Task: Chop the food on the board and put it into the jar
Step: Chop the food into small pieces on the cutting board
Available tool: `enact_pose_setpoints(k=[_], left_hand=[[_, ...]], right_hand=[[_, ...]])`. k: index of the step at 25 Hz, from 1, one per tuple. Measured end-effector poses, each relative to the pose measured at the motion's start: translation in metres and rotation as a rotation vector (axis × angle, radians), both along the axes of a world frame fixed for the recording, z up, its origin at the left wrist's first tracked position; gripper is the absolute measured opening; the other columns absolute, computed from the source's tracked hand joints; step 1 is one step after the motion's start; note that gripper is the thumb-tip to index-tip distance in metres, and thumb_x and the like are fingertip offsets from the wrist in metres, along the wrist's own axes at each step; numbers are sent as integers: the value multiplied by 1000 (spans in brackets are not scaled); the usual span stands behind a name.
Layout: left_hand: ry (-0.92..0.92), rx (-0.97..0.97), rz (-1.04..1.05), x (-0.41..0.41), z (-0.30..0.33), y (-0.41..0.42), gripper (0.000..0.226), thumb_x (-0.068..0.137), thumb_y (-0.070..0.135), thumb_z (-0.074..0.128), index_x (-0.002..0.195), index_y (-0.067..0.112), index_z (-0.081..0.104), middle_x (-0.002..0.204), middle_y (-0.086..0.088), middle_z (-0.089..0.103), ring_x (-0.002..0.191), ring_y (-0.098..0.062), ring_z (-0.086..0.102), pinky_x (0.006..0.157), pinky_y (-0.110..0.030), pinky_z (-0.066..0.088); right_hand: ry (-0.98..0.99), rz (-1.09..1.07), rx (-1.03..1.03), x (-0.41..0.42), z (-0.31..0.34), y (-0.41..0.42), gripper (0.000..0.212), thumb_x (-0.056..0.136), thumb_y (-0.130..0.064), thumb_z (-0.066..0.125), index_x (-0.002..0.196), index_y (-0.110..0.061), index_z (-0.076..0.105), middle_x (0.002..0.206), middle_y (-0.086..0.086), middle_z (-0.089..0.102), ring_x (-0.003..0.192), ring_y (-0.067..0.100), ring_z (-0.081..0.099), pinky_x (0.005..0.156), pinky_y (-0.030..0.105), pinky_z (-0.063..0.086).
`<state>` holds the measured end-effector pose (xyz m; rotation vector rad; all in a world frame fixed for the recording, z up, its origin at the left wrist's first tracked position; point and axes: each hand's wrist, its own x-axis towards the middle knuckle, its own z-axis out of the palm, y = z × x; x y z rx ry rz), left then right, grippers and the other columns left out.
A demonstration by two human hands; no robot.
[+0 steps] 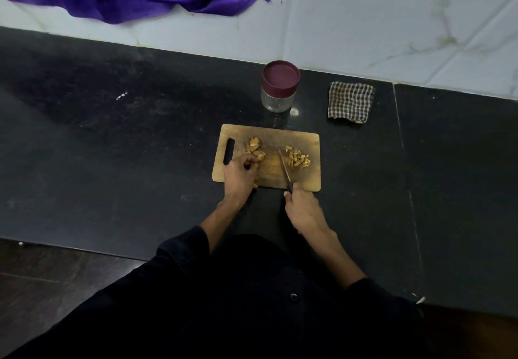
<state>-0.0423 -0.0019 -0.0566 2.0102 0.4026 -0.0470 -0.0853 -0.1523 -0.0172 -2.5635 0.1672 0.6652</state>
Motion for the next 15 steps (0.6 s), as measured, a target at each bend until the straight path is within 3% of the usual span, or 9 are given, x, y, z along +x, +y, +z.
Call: enact_pose_setpoints(k=[4,7,9,12,15], left_hand=[[7,-10,5,0,1,0,17,92,8,58,108,9,65,98,-4,66,55,-11,64,45,-20,52],[-1,18,-17,-1,3,-1,19,93,9,56,111,10,65,101,-1,65,58,-10,64,48,-17,51],[-35,99,-82,-2,6,-2,23,94,7,54,115,11,63,104,0,65,69,-9,64,59,-21,56],[-142,209,-190,0,11,-7,35,93,5,51,125,15,58,118,-5,61,96,-15,62,83,-31,55],[-169,397,-351,4,21,-16,42,94,8,48,133,22,52,132,-6,46,111,-19,52,87,-31,48]], right_hand=[[23,-17,32,1,-1,-3,26,103,-29,41,117,-9,50,101,10,58,92,31,63,77,51,57],[-59,-19,3,0,0,-6,28,103,-31,41,118,-9,51,107,13,64,98,33,63,75,42,51],[-104,-24,-38,-1,1,-7,31,104,-34,41,121,-10,52,109,13,65,103,35,62,74,37,41],[-165,-31,-65,-3,2,-10,30,103,-36,41,121,-13,52,109,11,66,102,34,63,75,38,43],[-223,-33,-78,-3,3,-13,27,102,-36,45,118,-15,52,109,10,66,99,32,64,77,41,47]])
